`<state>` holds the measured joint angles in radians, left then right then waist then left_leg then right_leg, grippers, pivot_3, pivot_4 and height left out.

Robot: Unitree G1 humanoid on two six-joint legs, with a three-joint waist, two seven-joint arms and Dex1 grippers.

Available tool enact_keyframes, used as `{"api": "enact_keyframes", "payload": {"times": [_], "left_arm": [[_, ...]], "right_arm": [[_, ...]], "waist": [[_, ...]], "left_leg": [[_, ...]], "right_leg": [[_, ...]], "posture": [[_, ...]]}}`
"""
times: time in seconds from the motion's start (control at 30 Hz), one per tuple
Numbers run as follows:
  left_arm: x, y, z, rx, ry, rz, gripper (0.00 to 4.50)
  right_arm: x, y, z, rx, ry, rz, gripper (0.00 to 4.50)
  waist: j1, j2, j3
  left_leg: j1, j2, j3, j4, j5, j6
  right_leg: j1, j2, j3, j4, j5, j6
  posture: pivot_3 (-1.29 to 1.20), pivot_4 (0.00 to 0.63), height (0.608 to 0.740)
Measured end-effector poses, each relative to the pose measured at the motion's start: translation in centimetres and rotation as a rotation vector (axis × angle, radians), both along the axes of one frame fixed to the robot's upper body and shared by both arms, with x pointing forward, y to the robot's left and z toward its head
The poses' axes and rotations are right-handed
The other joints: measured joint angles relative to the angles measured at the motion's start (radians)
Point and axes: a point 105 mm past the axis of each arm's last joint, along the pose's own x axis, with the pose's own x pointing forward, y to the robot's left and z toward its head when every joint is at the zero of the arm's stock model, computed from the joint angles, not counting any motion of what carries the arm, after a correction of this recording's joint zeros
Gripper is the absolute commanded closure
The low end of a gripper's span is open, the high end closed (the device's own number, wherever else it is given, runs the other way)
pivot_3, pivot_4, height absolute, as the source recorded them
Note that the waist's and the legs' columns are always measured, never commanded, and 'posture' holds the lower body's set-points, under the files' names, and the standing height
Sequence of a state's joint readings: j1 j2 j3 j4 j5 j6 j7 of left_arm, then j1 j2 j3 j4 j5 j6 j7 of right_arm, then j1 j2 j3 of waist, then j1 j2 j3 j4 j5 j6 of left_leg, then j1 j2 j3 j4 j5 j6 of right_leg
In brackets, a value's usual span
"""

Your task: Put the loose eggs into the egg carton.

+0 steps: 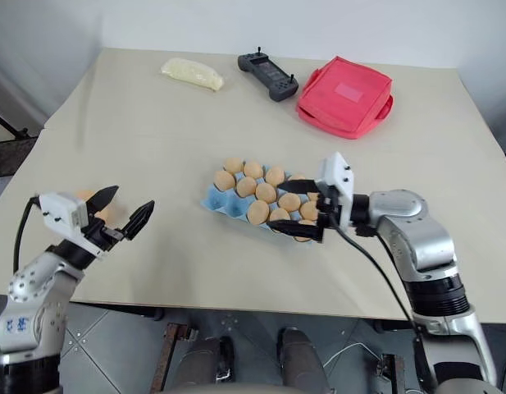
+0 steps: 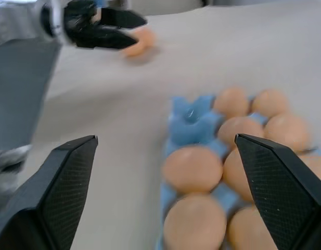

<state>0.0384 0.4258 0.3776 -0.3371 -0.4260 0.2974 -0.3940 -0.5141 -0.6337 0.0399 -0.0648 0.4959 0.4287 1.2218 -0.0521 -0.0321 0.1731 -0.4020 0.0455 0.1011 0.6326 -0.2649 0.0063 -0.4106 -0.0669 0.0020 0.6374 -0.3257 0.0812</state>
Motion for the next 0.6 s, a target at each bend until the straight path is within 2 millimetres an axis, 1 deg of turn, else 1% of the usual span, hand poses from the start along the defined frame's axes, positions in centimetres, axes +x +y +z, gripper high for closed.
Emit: {"api": "enact_keyframes", "payload": {"times": [0.1, 0.2, 0.33, 0.43, 0.6], "left_arm": [[-1.2, 0.6, -0.3, -0.018, 0.012, 0.095, 0.0], [-2.7, 1.4, -0.8, -0.06, 0.057, 0.187, 0.0], [-4.4, 2.5, -1.5, -0.141, 0.092, 0.362, 0.0], [-4.6, 3.2, -2.0, -0.182, 0.123, 0.464, 0.0], [-3.7, 3.7, -2.2, -0.278, 0.158, 0.571, 0.0]], "right_arm": [[0.0, -1.0, -0.7, -0.028, 0.016, 0.059, 0.08], [0.8, -1.9, -1.4, -0.076, 0.029, 0.07, 0.08], [2.1, -2.2, -1.2, -0.101, 0.014, 0.06, 0.08], [2.6, -1.7, -1.0, -0.099, -0.002, 0.07, 0.08], [2.9, -0.5, -1.5, -0.097, 0.008, 0.105, 0.08]], "waist": [[0.0, 0.0, 0.0], [-0.001, 0.0, 0.0], [0.0, 0.0, 0.0], [0.002, 0.0, 0.0], [0.009, 0.0, 0.0]], "left_leg": [[0.001, 0.0, 0.0, 0.001, 0.0, 0.0], [0.004, 0.0, 0.001, 0.001, 0.001, 0.0], [0.007, 0.0, 0.002, 0.001, 0.001, 0.0], [0.01, 0.0, 0.002, 0.0, 0.001, 0.0], [0.012, 0.0, 0.001, 0.0, 0.0, -0.001]], "right_leg": [[0.001, 0.0, 0.0, 0.001, 0.0, 0.0], [0.003, 0.0, 0.001, 0.001, 0.001, -0.002], [0.005, 0.0, 0.002, 0.001, 0.001, -0.002], [0.007, 0.0, 0.002, 0.001, 0.001, -0.003], [0.012, 0.0, 0.001, -0.002, 0.001, -0.003]], "posture": [[0.0, 0.15, 0.74], [0.0, 0.15, 0.74], [0.0, 0.15, 0.74], [0.0, 0.15, 0.74], [0.0, 0.15, 0.74]]}}
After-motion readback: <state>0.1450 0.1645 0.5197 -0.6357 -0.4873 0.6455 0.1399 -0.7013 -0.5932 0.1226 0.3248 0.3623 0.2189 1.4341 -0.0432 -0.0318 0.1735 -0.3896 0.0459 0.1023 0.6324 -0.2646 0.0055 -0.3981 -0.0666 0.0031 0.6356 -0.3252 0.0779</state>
